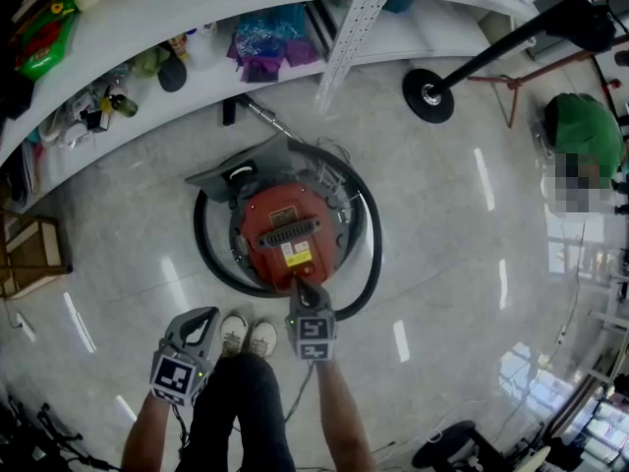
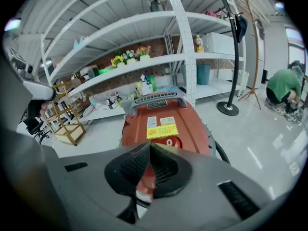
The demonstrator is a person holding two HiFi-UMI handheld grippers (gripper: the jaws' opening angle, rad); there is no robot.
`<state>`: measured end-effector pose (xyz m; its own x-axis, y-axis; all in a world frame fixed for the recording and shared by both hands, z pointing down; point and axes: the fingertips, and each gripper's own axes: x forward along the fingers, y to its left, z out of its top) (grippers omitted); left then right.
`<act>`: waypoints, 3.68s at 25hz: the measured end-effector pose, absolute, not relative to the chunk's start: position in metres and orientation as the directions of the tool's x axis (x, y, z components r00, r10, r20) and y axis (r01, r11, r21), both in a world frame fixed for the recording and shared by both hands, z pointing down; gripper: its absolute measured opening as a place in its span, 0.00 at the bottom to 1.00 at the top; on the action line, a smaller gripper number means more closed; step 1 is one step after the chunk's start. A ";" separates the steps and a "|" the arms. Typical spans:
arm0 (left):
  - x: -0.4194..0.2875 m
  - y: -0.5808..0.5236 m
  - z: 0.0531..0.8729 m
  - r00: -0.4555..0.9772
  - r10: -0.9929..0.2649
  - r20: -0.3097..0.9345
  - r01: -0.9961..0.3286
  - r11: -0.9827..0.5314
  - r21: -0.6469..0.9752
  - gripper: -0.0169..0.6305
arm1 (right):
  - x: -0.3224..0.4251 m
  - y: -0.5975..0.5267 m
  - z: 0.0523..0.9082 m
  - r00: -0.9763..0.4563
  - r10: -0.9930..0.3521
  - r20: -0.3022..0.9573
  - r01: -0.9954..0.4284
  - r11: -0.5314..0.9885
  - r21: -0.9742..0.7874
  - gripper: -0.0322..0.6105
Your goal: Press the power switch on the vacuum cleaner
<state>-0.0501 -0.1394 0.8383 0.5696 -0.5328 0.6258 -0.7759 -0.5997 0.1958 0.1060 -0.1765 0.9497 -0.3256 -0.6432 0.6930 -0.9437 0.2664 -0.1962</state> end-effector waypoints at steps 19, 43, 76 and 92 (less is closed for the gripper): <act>-0.059 -0.139 0.845 0.563 -0.536 0.629 -0.781 -0.593 0.194 0.04 | 0.109 -0.176 0.952 -0.319 -0.664 0.676 -0.947 0.235 -0.217 0.07; -0.067 -0.139 0.830 0.570 -0.538 0.621 -0.777 -0.599 0.194 0.04 | 0.106 -0.175 0.924 -0.324 -0.685 0.653 -0.946 0.238 -0.219 0.07; -0.036 -0.182 0.679 0.654 -0.597 0.465 -0.718 -0.684 0.131 0.04 | 0.100 -0.167 0.740 -0.317 -0.789 0.526 -0.947 0.230 -0.225 0.07; -0.035 -0.186 0.580 0.694 -0.603 0.394 -0.679 -0.730 0.079 0.04 | 0.077 -0.158 0.626 -0.321 -0.828 0.459 -0.943 0.232 -0.240 0.07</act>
<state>-0.0354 -0.1860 0.5798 0.6941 -0.6026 0.3937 -0.6786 -0.7303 0.0786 0.0768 -0.1584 0.6256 -0.3208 -0.8283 0.4595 -0.9427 0.2321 -0.2397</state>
